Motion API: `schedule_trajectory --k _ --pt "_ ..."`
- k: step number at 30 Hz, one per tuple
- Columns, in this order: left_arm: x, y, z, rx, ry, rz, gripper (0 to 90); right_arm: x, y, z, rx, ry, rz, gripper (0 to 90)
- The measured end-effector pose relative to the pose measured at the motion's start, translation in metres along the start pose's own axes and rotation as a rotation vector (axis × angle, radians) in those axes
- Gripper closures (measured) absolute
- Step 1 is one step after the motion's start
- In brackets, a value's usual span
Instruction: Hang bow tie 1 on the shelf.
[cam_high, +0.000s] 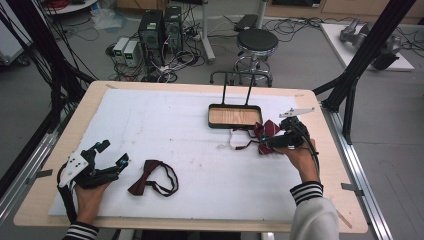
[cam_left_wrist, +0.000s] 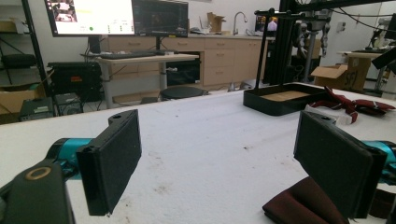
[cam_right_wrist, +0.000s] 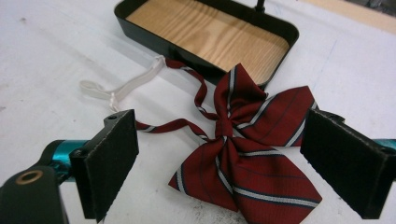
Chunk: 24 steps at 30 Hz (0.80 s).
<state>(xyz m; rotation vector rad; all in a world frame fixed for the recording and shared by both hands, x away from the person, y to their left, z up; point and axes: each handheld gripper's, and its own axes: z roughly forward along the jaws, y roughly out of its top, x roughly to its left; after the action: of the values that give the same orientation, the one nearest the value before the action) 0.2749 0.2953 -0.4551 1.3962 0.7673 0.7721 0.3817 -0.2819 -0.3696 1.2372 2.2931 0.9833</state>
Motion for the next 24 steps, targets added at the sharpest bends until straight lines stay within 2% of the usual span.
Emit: schedule_trajectory --k 3,5,11,13,17,20,24 --pt "0.0 0.0 0.0 0.0 0.0 -0.001 15.4 -0.001 0.003 0.004 0.026 0.002 -0.009 14.0" --pt "0.0 0.0 0.0 -0.001 0.0 -0.001 15.4 -0.001 0.009 0.01 0.067 -0.013 -0.022 14.0" --pt "0.0 0.0 0.0 0.002 -0.001 0.0 15.5 0.0 0.019 0.017 0.098 -0.039 -0.043 16.7" --pt "0.0 0.0 0.0 0.0 0.0 0.0 15.4 -0.001 0.02 0.018 0.098 -0.038 -0.044 17.1" --pt "0.0 0.0 0.0 0.002 -0.001 0.0 15.4 -0.005 0.019 0.027 0.134 -0.044 -0.014 21.8" --pt "0.0 0.0 0.0 0.0 0.0 -0.001 15.5 -0.006 0.019 0.032 0.161 -0.042 -0.019 25.0" --pt "0.0 0.0 0.0 0.001 0.0 0.0 15.4 -0.005 0.019 0.037 0.17 -0.046 -0.016 26.9"
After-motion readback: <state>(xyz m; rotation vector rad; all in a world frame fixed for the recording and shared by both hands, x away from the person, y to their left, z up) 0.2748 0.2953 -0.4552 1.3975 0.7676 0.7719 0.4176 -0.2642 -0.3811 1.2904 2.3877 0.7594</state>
